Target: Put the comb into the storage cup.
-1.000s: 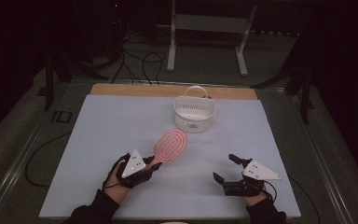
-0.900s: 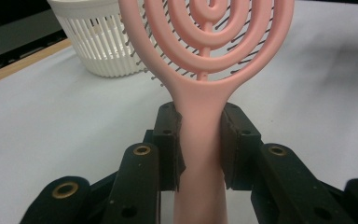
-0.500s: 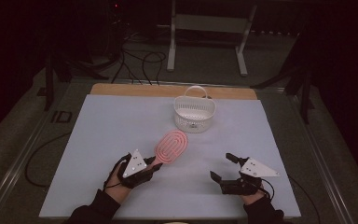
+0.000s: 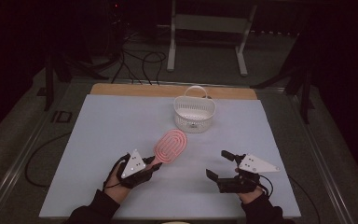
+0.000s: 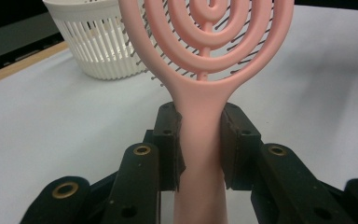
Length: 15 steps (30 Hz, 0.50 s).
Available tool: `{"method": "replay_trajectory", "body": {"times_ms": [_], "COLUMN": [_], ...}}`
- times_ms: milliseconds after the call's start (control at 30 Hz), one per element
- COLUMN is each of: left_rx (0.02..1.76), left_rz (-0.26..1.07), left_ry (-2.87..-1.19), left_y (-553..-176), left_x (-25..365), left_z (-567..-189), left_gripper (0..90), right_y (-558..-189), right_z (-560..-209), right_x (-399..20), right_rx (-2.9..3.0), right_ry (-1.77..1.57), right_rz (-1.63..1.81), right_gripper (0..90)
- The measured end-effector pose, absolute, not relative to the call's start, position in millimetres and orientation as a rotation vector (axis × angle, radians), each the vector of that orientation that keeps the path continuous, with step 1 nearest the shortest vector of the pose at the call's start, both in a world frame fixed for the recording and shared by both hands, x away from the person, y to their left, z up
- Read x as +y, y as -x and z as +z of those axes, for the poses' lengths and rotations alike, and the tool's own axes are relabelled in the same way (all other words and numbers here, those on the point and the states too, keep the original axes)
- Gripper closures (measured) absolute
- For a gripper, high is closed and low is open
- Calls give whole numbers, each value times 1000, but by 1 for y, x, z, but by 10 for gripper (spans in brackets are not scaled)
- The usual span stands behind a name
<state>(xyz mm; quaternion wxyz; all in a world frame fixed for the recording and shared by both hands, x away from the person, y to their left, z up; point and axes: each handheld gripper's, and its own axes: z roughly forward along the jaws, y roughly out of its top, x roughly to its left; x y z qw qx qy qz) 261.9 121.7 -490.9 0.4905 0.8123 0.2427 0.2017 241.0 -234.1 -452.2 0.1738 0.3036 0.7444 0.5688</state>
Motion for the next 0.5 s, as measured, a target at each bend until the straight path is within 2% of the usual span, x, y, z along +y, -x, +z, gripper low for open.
{"method": "replay_trajectory", "body": {"times_ms": [200, 500], "left_rx": [579, 580], "left_rz": [494, 488], "left_ry": [-1976, -1968], "left_y": [-261, -261], "left_x": [121, 120], "left_z": [-490, -490], "left_gripper": [716, 716], "right_y": [-243, -259], "right_z": [-433, -404], "right_x": [-229, -201], "right_rx": [2089, 2093], "right_ry": [-855, -866], "right_rz": [1652, 1709], "right_gripper": [103, 95]}}
